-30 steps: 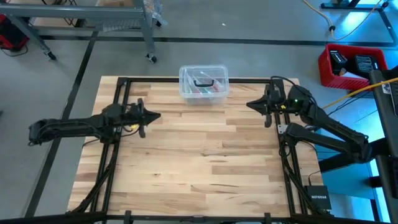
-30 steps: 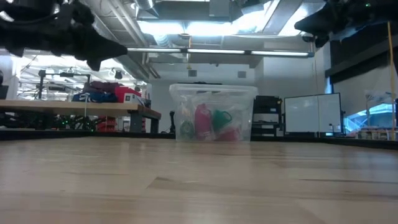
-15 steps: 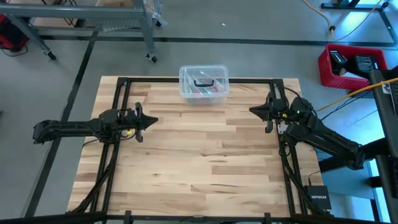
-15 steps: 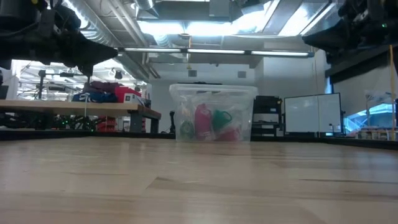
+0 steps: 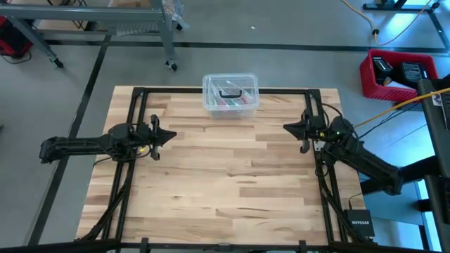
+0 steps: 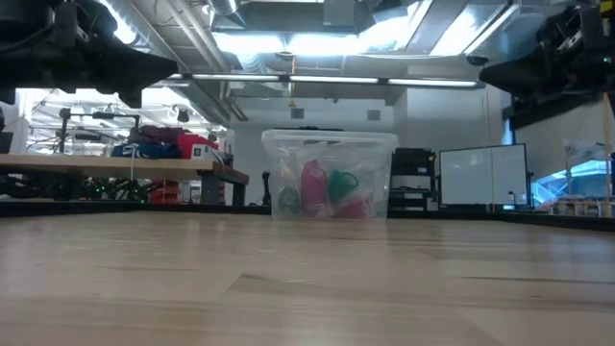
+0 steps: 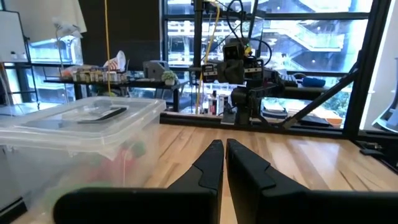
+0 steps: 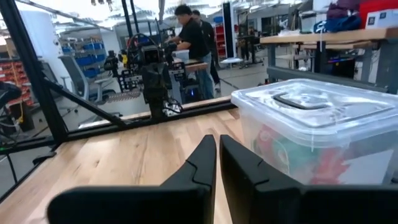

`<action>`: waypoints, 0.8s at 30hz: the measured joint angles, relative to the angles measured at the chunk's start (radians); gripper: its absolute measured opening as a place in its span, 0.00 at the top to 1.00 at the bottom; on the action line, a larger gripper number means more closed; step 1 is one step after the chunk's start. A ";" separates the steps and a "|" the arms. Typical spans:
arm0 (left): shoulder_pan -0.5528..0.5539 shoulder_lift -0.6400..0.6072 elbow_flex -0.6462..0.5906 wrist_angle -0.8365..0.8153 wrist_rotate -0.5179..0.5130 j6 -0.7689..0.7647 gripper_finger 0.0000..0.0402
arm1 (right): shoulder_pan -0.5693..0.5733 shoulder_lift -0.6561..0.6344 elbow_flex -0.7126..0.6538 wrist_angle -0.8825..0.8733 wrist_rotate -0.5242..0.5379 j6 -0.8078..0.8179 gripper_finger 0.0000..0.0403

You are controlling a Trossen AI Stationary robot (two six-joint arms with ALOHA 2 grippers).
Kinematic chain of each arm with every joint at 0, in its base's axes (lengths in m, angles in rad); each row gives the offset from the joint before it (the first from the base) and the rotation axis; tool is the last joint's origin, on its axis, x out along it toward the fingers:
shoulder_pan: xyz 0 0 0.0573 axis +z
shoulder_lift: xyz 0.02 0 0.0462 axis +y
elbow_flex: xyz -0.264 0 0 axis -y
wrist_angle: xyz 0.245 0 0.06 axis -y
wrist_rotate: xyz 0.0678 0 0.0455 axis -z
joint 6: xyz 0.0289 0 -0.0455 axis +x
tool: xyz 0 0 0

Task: Roll bandage
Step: Return to Home Position

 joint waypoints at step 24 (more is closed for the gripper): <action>0.000 0.000 0.000 0.001 0.000 0.005 0.97 | 0.001 -0.030 -0.122 0.143 0.257 0.099 0.94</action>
